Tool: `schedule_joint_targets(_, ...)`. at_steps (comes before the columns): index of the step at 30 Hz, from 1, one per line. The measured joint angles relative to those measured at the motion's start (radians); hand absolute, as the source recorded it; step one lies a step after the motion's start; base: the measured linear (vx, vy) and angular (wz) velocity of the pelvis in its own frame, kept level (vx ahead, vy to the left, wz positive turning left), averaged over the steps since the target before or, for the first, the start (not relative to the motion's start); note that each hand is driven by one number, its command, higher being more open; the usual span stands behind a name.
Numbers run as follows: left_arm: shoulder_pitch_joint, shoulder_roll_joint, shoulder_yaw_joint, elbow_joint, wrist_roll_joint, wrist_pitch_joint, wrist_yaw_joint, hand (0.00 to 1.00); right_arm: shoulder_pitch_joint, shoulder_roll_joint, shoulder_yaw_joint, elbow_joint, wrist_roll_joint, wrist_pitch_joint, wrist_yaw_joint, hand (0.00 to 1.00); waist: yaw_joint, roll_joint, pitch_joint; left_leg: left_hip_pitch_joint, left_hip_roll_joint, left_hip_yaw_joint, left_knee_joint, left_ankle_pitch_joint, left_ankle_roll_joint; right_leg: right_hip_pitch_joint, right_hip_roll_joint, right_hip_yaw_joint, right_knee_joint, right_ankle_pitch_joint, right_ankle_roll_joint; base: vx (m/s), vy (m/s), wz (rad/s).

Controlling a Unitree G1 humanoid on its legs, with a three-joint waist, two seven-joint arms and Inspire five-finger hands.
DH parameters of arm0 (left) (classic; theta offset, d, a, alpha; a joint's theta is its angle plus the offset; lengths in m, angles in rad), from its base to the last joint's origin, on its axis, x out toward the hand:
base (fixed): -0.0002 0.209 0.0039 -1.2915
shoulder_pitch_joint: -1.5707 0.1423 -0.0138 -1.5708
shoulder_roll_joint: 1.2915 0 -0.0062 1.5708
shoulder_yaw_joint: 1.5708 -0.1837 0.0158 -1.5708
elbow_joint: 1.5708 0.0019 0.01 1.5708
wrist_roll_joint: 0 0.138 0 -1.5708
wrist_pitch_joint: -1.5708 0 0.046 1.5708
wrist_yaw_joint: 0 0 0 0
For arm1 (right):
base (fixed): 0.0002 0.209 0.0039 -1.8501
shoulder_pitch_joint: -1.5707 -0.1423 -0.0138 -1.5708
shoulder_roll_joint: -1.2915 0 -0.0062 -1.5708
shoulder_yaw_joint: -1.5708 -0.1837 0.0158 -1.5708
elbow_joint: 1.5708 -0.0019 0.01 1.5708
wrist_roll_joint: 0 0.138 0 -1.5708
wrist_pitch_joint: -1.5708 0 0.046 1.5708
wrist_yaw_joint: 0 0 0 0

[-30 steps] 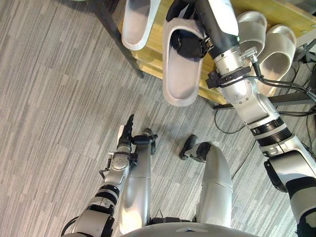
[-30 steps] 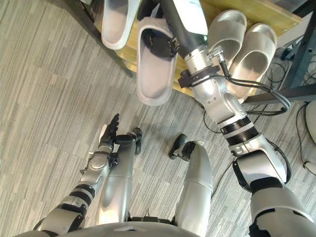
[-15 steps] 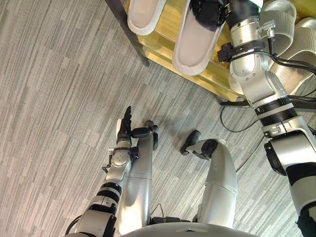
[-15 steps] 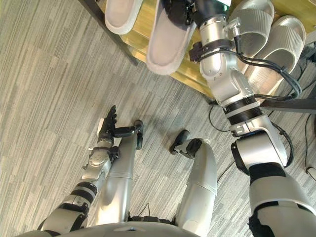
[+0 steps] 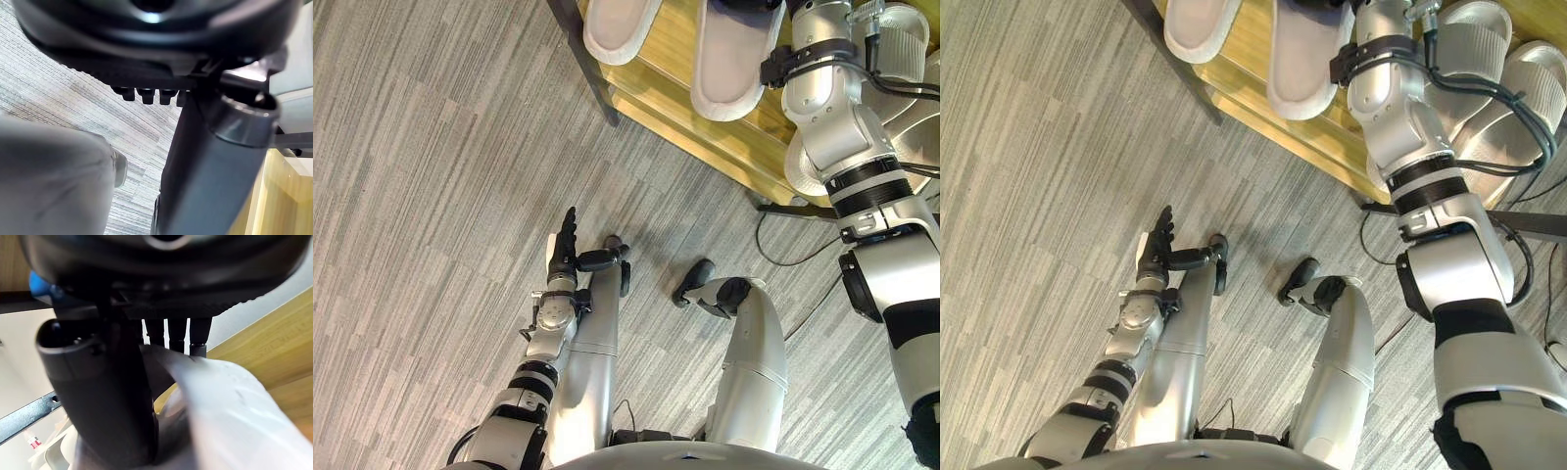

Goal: Organize the slippers on the shoe rack

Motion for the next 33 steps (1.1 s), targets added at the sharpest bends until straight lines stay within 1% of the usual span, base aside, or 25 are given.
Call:
schedule_joint_targets(7, 0.0, 0.0, -0.003, 0.001, 0.0, 0.008, 0.001, 1.0, -0.002, 0.001, 0.0, 0.001, 0.036, 0.022, -0.002, 1.0, 0.0, 0.0, 0.0, 0.007, 0.0, 0.0, -0.006, 0.004, -0.006, 0.003, 0.0, 0.0, 0.0, 0.0, 0.0, 0.0, 0.041, 0.0)
schedule_joint_targets(12, -0.001, 0.0, -0.003, 0.006, 0.0, 0.009, 0.003, 1.0, -0.002, 0.002, -0.001, 0.005, 0.036, 0.026, -0.002, 1.0, -0.001, 0.0, 0.0, 0.011, 0.001, 0.001, -0.009, 0.004, -0.006, 0.006, 0.0, 0.0, -0.003, 0.0, 0.0, 0.01, 0.028, 0.0)
schedule_joint_targets(17, -0.006, 0.001, -0.003, 0.028, 0.0, 0.011, 0.012, 1.0, 0.008, 0.023, -0.008, 0.03, 0.036, 0.033, -0.002, 1.0, -0.003, 0.0, 0.0, 0.035, 0.009, 0.009, -0.017, 0.004, -0.006, 0.032, 0.005, -0.001, -0.015, 0.0, 0.0, 0.02, 0.038, -0.02)
schedule_joint_targets(21, -0.006, -0.003, -0.005, 0.029, 0.0, 0.014, 0.012, 1.0, 0.037, 0.054, -0.062, 0.015, 0.036, 0.035, -0.004, 1.0, -0.008, 0.0, 0.0, 0.044, 0.011, 0.011, -0.019, 0.004, -0.006, 0.04, 0.007, -0.002, -0.019, 0.0, 0.0, 0.01, 0.037, -0.01)
schedule_joint_targets(24, -0.006, -0.001, -0.003, 0.028, 0.0, 0.023, 0.013, 1.0, 0.112, 0.08, -0.12, -0.092, 0.035, 0.056, -0.029, 1.0, -0.011, 0.0, 0.0, 0.047, 0.013, 0.013, -0.02, 0.004, -0.006, 0.042, 0.008, -0.001, -0.02, 0.001, 0.0, 0.0, 0.039, -0.02)
schedule_joint_targets(27, -0.006, 0.0, -0.001, 0.029, 0.001, 0.035, 0.013, 1.0, 0.209, 0.139, -0.2, -0.23, 0.037, 0.065, -0.053, 1.0, -0.015, 0.0, 0.0, 0.062, 0.018, 0.016, -0.028, 0.004, -0.006, 0.052, 0.014, 0.002, -0.026, 0.001, 0.001, 0.01, 0.028, -0.04)
schedule_joint_targets(29, -0.003, 0.0, 0.006, 0.032, 0.002, 0.048, 0.014, 1.0, 0.281, 0.188, -0.237, -0.328, 0.049, 0.065, -0.079, 1.0, -0.017, 0.0, 0.0, 0.075, 0.025, 0.017, -0.036, 0.004, -0.006, 0.066, 0.022, 0.0, -0.037, 0.002, 0.002, 0.01, 0.019, -0.06)
schedule_joint_targets(31, -0.001, 0.002, 0.011, 0.041, 0.004, 0.056, 0.015, 1.0, 0.369, 0.259, -0.273, -0.442, 0.09, 0.06, -0.1, 1.0, -0.022, -0.002, -0.001, 0.092, 0.028, 0.022, -0.046, 0.004, -0.006, 0.076, 0.026, 0.004, -0.043, 0.003, 0.002, 0.01, 0.016, -0.05)
schedule_joint_targets(32, 0.002, 0.001, 0.014, 0.041, 0.004, 0.056, 0.015, 1.0, 0.392, 0.282, -0.282, -0.468, 0.103, 0.055, -0.11, 1.0, -0.023, -0.004, -0.002, 0.095, 0.029, 0.024, -0.049, 0.004, -0.006, 0.077, 0.027, 0.006, -0.044, 0.003, 0.002, 0.01, 0.013, -0.05)
schedule_joint_targets(33, 0.008, -0.001, 0.031, 0.041, 0.007, 0.057, 0.014, 1.0, 0.433, 0.33, -0.296, -0.508, 0.123, 0.041, -0.124, 1.0, -0.029, -0.005, -0.003, 0.099, 0.032, 0.026, -0.051, 0.004, -0.006, 0.079, 0.03, 0.007, -0.046, 0.003, 0.003, 0.01, 0.017, -0.07)
